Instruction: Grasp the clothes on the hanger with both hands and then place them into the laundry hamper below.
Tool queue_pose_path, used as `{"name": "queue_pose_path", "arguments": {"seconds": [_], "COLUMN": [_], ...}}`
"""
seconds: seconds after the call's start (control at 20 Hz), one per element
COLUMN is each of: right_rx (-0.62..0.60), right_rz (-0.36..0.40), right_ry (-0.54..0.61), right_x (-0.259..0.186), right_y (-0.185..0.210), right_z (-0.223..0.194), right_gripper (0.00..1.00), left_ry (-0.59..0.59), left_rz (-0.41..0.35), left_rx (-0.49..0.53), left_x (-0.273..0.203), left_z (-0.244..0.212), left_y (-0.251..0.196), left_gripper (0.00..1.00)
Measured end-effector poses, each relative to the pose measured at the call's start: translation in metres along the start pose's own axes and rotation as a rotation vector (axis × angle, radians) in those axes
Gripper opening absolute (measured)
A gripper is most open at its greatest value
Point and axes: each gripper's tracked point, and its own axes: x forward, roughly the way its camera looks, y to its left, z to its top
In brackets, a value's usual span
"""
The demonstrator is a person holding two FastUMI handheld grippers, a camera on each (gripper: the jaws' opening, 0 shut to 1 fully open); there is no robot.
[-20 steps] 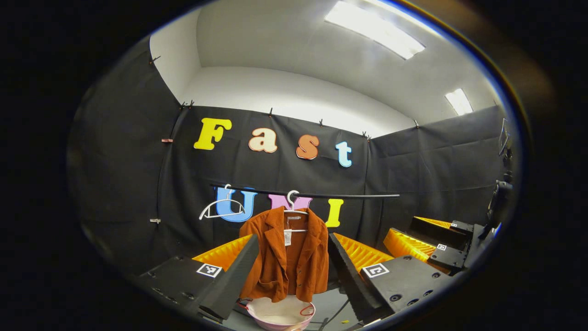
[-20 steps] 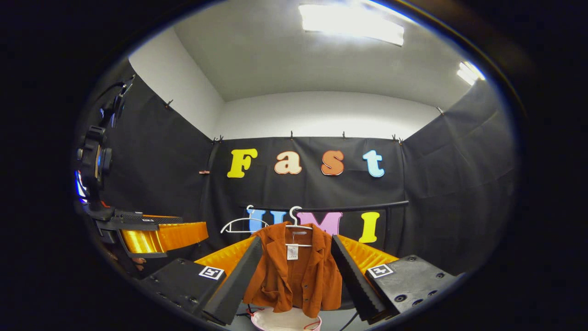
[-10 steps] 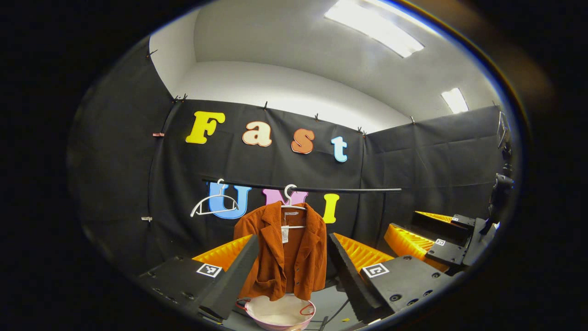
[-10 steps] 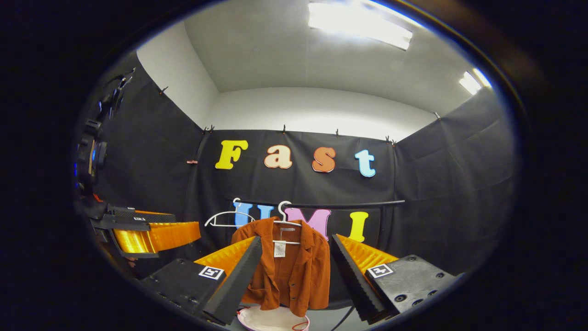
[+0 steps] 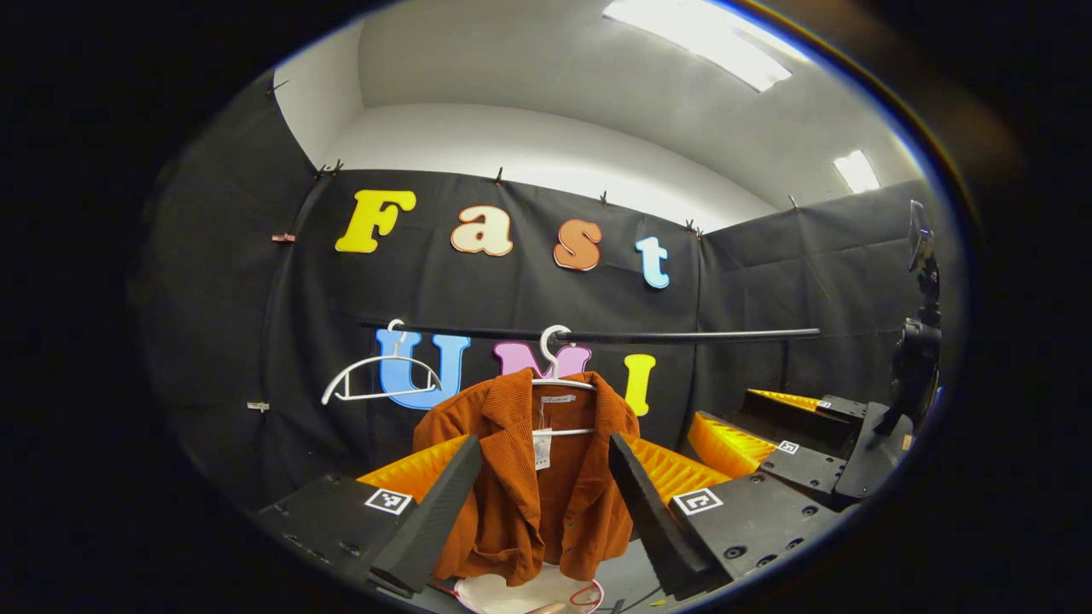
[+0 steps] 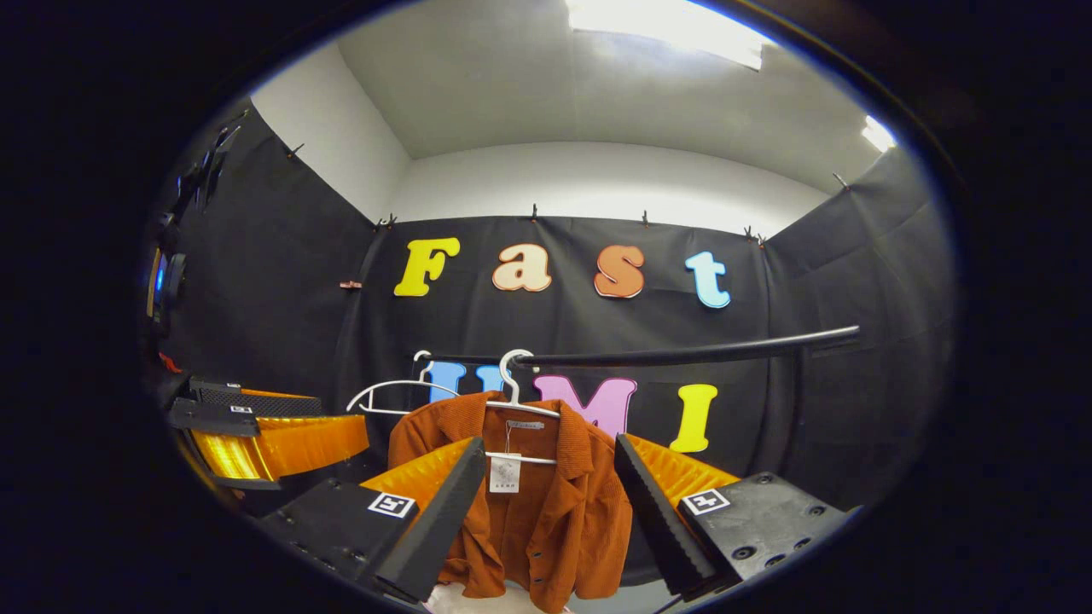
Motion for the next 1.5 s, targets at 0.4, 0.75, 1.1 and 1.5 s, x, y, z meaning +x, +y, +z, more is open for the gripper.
{"name": "queue_pose_path", "arguments": {"seconds": [0.4,0.75,1.1,1.5], "right_rx": [0.048,0.058,0.086,0.112], "right_rz": [0.052,0.071,0.076,0.109], "right_ry": [0.111,0.236,0.293,0.3], "right_x": [0.089,0.118,0.144,0.184], "right_y": [-0.026,-0.029,-0.032,-0.014], "right_z": [-0.094,-0.159,-0.193,-0.212], "right_gripper": [0.97,0.98,0.98,0.98], "left_ry": [0.018,0.089,0.111,0.089], "left_rz": [0.117,0.193,0.194,0.184], "left_rx": [-0.004,-0.034,-0.13,-0.127], "left_x": [0.097,0.153,0.194,0.22], "left_z": [-0.053,-0.11,-0.135,-0.134], "left_y": [0.026,0.051,0.063,0.056], "left_gripper": [0.95,0.92,0.95,0.95]}}
